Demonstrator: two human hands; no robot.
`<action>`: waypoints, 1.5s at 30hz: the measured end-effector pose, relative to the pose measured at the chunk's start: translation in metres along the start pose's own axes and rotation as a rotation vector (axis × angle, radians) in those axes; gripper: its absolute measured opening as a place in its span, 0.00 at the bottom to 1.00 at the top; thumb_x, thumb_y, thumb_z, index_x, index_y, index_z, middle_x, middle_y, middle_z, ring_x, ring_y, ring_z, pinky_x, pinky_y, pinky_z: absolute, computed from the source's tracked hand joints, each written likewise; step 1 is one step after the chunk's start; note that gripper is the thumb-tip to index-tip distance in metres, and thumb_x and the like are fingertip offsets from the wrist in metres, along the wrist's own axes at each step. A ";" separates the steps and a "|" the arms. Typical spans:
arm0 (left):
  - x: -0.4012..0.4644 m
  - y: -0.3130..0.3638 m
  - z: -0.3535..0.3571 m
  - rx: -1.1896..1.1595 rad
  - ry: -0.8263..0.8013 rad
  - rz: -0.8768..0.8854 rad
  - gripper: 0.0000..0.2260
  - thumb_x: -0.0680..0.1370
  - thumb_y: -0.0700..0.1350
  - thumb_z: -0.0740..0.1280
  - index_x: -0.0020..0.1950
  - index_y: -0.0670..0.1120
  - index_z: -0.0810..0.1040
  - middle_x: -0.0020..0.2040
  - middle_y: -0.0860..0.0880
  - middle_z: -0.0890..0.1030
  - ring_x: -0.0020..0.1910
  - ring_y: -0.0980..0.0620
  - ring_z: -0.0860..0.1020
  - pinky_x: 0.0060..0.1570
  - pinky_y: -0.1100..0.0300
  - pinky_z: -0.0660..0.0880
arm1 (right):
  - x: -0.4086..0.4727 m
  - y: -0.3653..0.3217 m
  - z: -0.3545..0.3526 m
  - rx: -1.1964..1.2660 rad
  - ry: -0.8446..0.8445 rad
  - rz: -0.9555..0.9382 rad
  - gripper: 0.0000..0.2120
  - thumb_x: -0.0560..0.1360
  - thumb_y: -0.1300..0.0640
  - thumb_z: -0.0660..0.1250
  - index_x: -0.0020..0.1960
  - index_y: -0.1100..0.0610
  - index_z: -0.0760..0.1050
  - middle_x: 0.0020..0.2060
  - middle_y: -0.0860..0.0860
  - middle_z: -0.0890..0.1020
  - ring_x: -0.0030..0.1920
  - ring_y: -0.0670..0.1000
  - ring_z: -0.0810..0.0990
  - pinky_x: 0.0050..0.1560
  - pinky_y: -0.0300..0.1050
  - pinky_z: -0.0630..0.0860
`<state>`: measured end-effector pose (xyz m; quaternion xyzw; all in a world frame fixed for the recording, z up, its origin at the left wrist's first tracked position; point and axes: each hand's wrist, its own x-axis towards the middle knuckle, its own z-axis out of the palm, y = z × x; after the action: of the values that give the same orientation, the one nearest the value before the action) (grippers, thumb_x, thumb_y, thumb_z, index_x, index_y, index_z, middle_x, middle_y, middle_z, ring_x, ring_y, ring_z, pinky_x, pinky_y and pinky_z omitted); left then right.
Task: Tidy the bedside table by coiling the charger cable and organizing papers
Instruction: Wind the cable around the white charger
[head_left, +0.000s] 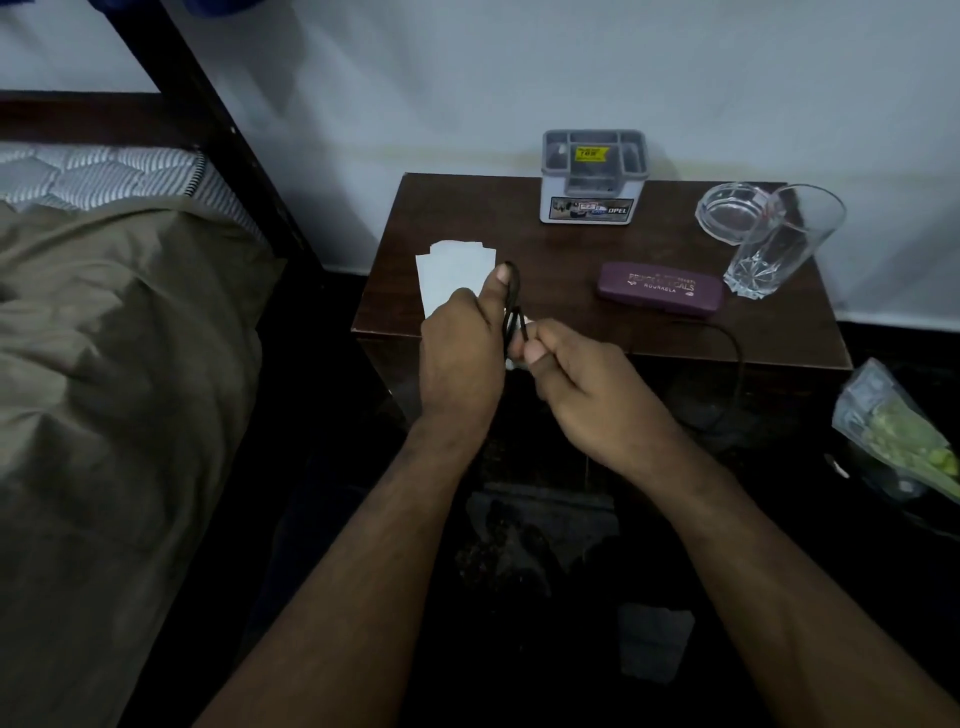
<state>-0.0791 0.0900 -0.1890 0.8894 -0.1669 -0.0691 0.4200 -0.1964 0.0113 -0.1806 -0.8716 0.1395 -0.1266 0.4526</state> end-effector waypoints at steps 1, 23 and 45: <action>0.001 0.000 -0.001 -0.037 0.008 -0.016 0.26 0.84 0.63 0.53 0.37 0.47 0.72 0.33 0.53 0.73 0.38 0.49 0.73 0.37 0.60 0.61 | -0.001 -0.001 0.000 -0.016 -0.012 -0.031 0.09 0.85 0.56 0.58 0.52 0.53 0.76 0.31 0.29 0.76 0.32 0.36 0.76 0.35 0.28 0.66; 0.003 0.003 -0.010 -0.324 -0.621 -0.076 0.27 0.76 0.71 0.61 0.31 0.51 0.70 0.25 0.50 0.68 0.19 0.52 0.63 0.24 0.65 0.60 | 0.006 0.040 -0.030 0.030 -0.066 0.296 0.23 0.83 0.47 0.62 0.38 0.63 0.73 0.27 0.50 0.72 0.28 0.46 0.67 0.33 0.44 0.63; -0.007 0.010 0.005 0.129 0.023 0.117 0.22 0.82 0.60 0.61 0.46 0.41 0.75 0.46 0.40 0.81 0.47 0.40 0.78 0.42 0.54 0.67 | 0.010 0.018 -0.001 -0.001 0.244 0.178 0.14 0.83 0.53 0.61 0.40 0.45 0.76 0.33 0.31 0.79 0.35 0.34 0.76 0.39 0.28 0.66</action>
<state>-0.0896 0.0830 -0.1843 0.9041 -0.2176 -0.0233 0.3671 -0.1897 -0.0027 -0.1935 -0.8341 0.2705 -0.1910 0.4412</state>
